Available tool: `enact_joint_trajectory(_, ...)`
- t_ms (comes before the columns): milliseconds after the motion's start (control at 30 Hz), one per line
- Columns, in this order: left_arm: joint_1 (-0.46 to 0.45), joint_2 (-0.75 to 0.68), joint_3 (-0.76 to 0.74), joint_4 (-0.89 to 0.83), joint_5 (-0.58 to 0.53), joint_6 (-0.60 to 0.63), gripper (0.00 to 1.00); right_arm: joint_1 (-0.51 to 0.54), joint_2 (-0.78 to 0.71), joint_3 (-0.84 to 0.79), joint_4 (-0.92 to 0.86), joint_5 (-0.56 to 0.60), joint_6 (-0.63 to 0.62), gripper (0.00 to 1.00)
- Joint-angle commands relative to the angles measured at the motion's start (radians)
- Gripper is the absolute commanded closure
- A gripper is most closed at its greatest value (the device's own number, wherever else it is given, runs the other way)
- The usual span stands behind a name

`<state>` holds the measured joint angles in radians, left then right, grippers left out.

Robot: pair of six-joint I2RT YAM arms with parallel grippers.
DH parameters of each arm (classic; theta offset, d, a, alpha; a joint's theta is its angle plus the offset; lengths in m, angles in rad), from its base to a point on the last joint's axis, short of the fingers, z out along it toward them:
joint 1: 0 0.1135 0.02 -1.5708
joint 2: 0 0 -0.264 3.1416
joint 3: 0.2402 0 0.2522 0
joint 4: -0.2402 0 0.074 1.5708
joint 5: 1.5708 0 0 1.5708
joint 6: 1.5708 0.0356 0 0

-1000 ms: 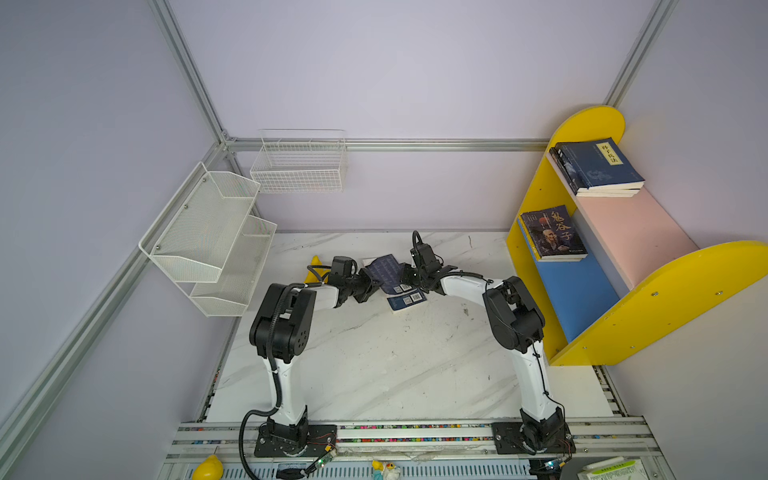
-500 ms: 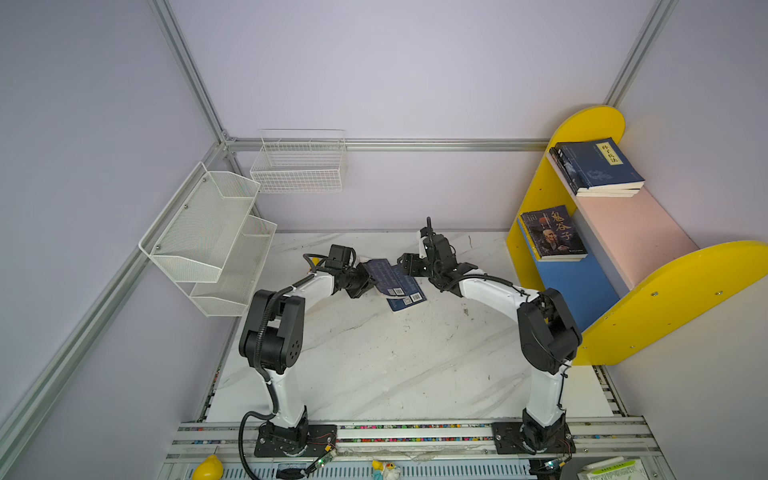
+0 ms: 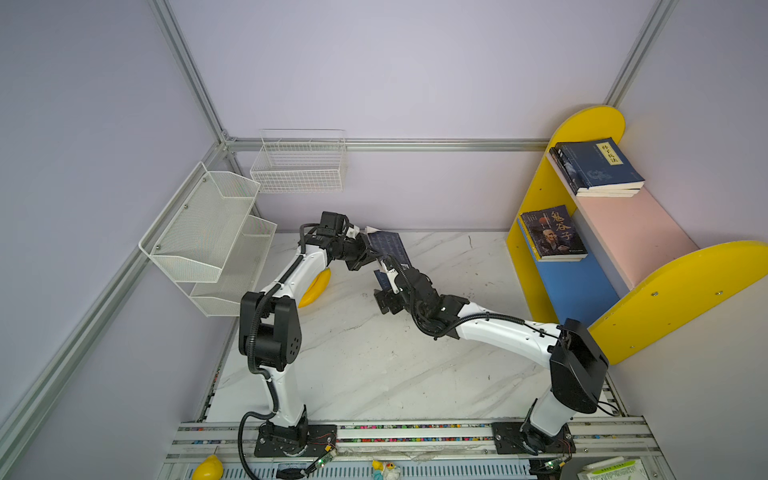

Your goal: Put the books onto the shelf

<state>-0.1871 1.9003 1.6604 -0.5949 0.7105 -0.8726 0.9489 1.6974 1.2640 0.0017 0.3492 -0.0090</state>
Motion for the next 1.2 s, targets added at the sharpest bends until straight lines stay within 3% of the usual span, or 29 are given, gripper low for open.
enact_joint_trajectory(0, 0.002, -0.005, 0.095, -0.074, 0.091, 0.07, 1.0, 0.007, 0.057, 0.023, -0.007, 0.202, -0.087, 0.05)
enact_joint_trajectory(100, 0.002, -0.009, 0.093, -0.102, 0.118, 0.097, 1.0, 0.013, 0.091, 0.031, 0.04, 0.303, -0.102, 0.08)
enact_joint_trajectory(233, 0.001, -0.009, 0.088, -0.112, 0.159, 0.117, 1.0, 0.013, 0.124, 0.03, 0.082, 0.277, -0.133, 0.13)
enact_joint_trajectory(600, 0.0, 0.025, 0.17, -0.17, 0.19, 0.15, 0.99, 0.021, 0.143, 0.053, 0.098, 0.231, -0.092, 0.67)
enact_joint_trajectory(667, 0.0, 0.031, 0.192, -0.177, 0.192, 0.153, 0.97, 0.021, 0.146, 0.057, 0.091, 0.211, -0.078, 0.73)
enact_joint_trajectory(900, 0.02, 0.067, 0.299, -0.179, 0.192, 0.153, 0.72, 0.011, 0.131, 0.069, 0.101, 0.135, 0.071, 0.8)
enact_joint_trajectory(1033, 0.045, 0.066, 0.367, -0.178, 0.131, 0.158, 0.52, -0.046, 0.094, 0.049, 0.119, 0.02, 0.272, 0.81)
enact_joint_trajectory(1167, 0.065, 0.027, 0.322, -0.154, 0.076, 0.162, 0.41, -0.154, 0.021, -0.021, 0.178, -0.128, 0.518, 0.82)
